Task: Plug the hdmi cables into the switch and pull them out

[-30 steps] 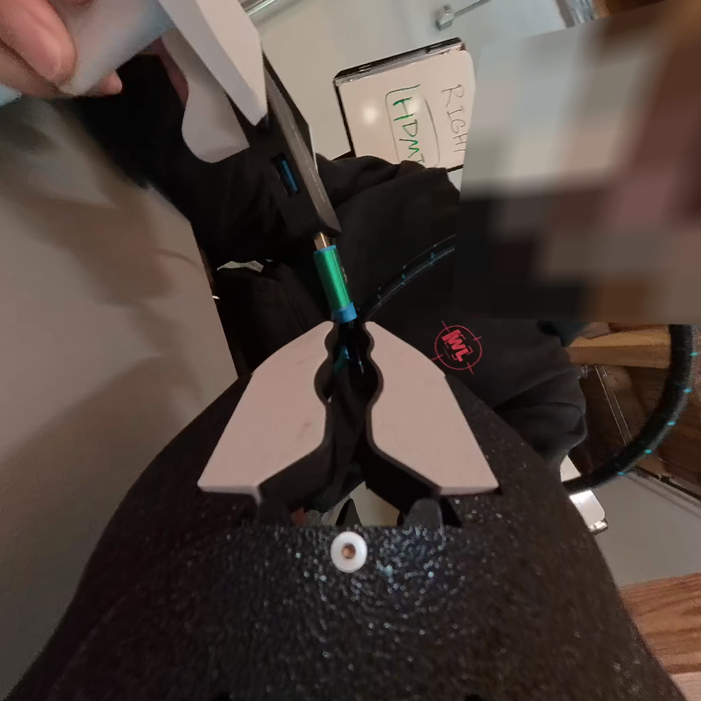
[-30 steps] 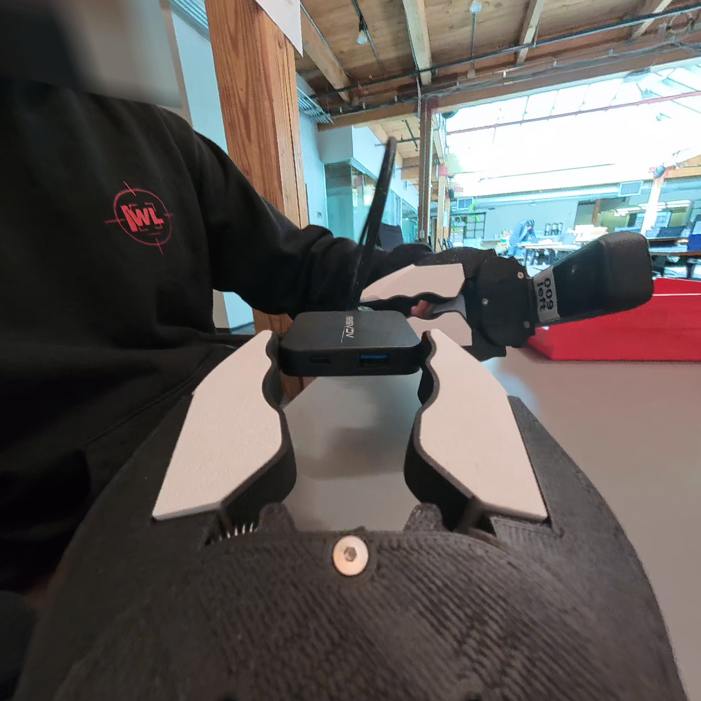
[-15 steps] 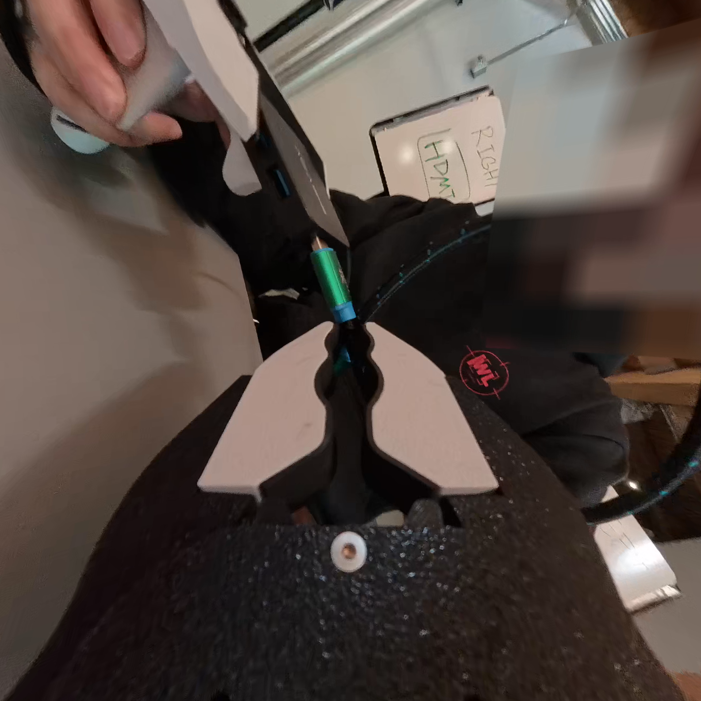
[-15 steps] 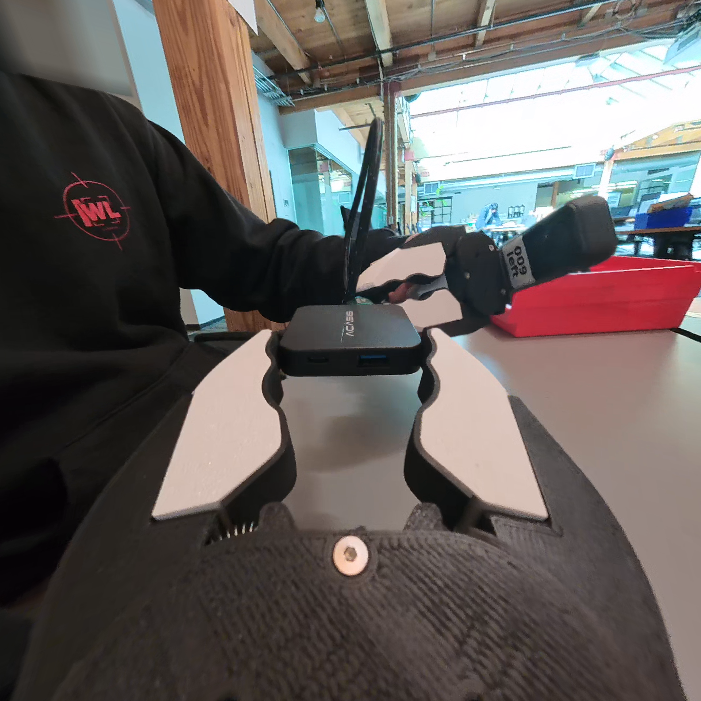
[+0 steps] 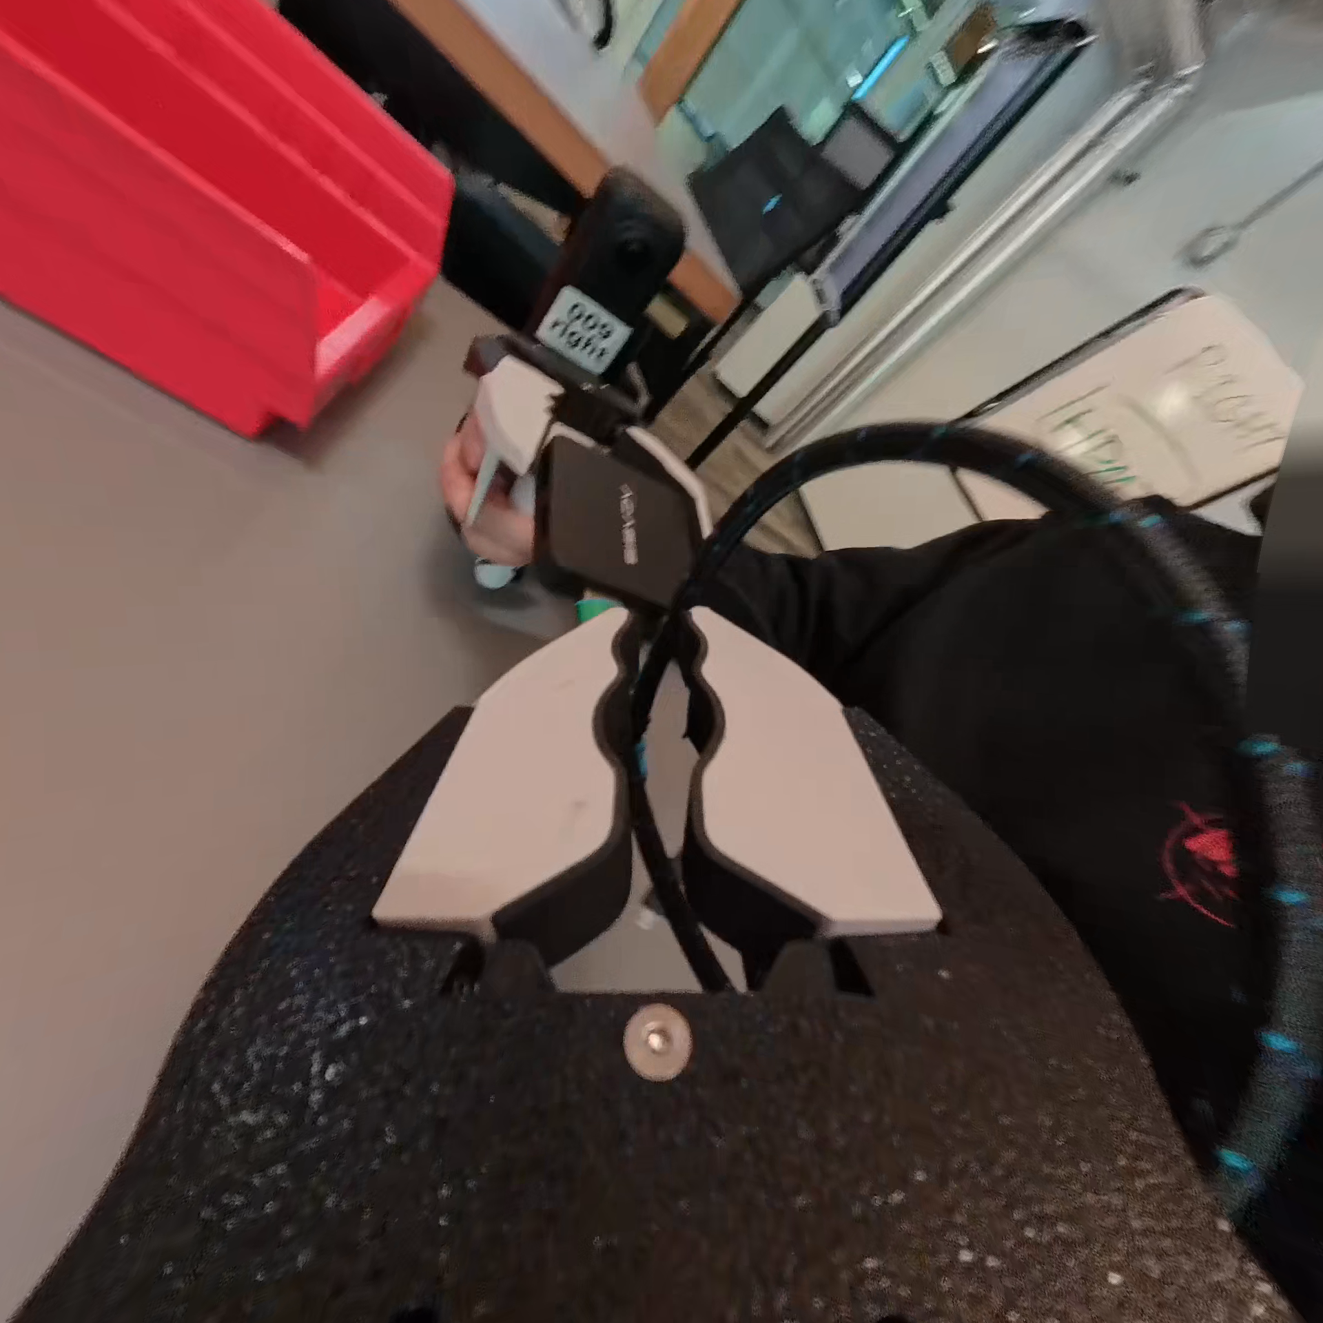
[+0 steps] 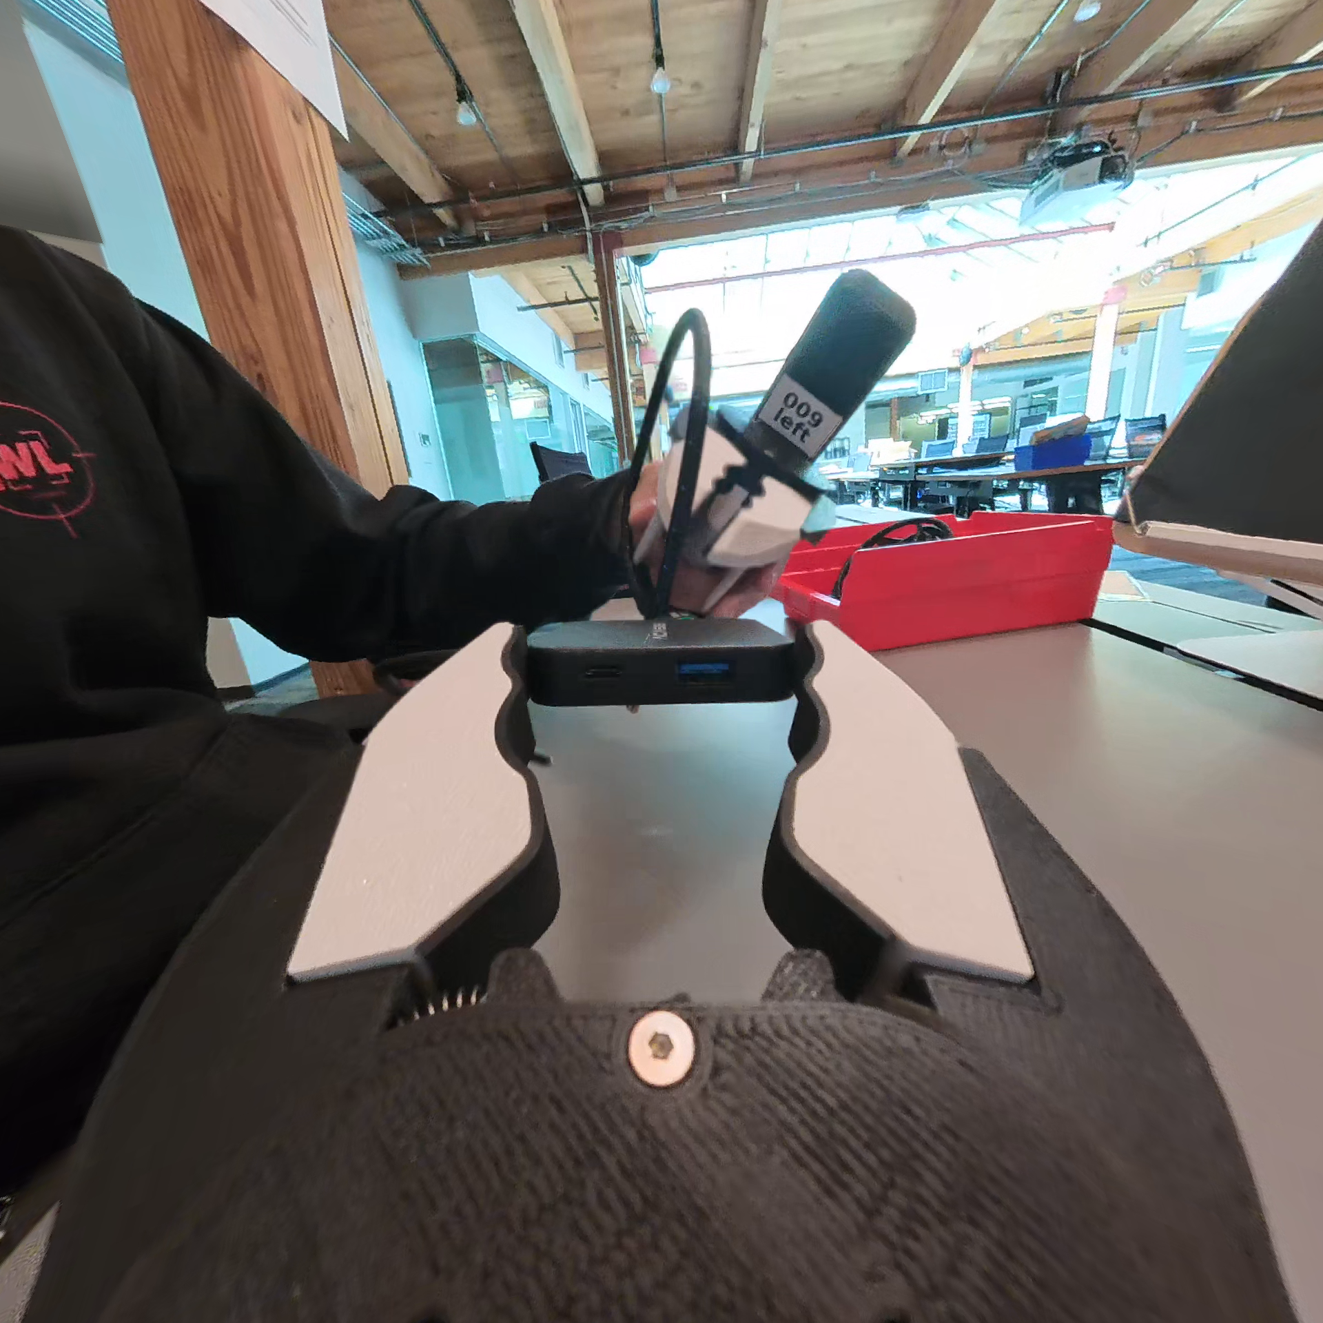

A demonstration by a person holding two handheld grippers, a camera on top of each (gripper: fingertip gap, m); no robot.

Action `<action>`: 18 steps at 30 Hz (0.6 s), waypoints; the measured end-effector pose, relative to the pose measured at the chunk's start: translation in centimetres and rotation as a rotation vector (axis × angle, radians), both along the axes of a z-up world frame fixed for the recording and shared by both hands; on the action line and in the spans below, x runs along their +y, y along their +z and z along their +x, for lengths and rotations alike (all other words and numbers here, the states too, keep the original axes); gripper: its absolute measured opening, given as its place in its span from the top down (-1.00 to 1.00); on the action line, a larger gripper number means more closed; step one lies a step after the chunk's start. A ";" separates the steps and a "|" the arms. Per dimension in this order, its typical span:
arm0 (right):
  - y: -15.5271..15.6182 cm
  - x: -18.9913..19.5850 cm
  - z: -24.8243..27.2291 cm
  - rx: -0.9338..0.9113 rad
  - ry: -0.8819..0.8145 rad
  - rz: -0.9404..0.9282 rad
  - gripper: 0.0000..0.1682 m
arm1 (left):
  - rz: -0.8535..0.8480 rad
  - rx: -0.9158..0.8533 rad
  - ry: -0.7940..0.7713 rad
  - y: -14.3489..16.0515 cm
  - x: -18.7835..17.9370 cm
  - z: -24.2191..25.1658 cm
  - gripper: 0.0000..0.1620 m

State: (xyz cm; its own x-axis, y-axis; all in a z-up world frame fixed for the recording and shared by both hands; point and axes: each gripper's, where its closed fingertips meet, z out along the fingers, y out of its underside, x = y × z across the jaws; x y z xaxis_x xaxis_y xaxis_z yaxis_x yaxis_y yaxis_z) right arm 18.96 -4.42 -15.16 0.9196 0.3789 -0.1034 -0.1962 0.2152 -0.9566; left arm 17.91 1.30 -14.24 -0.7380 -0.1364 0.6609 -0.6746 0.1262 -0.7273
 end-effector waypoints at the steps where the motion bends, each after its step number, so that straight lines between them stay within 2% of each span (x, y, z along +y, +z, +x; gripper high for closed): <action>1: 0.1 0.0 -0.1 0.005 0.008 0.007 0.15 | -0.026 0.008 -0.014 0.4 0.0 -0.1 0.89; 4: 0.5 -0.2 0.0 0.010 0.004 0.031 0.15 | -0.002 0.023 0.044 0.1 0.6 0.9 0.72; 5: 0.5 -0.4 0.2 0.016 -0.002 0.035 0.15 | 0.006 0.019 0.089 0.0 1.0 1.6 0.72; 10: 1.3 -1.4 1.0 0.052 -0.025 0.094 0.15 | -0.058 -0.057 0.465 1.4 6.1 6.4 0.66; 13: 0.9 -1.2 1.3 0.057 -0.040 0.068 0.15 | -0.086 -0.114 0.678 1.8 9.4 7.6 0.64; 15: 0.1 -1.0 1.5 0.040 -0.052 0.013 0.15 | -0.064 -0.182 0.724 1.7 9.8 6.7 0.62; 18: -1.0 -0.6 1.5 0.022 -0.065 -0.051 0.16 | 0.029 -0.254 0.664 0.3 7.2 3.6 0.55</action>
State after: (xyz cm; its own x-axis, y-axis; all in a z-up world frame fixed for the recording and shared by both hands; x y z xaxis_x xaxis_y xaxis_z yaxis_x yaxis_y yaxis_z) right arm 20.47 -5.05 -16.12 0.9395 0.3120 -0.1415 -0.2045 0.1796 -0.9622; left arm 21.55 8.52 -13.98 -0.6238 -0.6253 0.4690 -0.4261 -0.2310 -0.8747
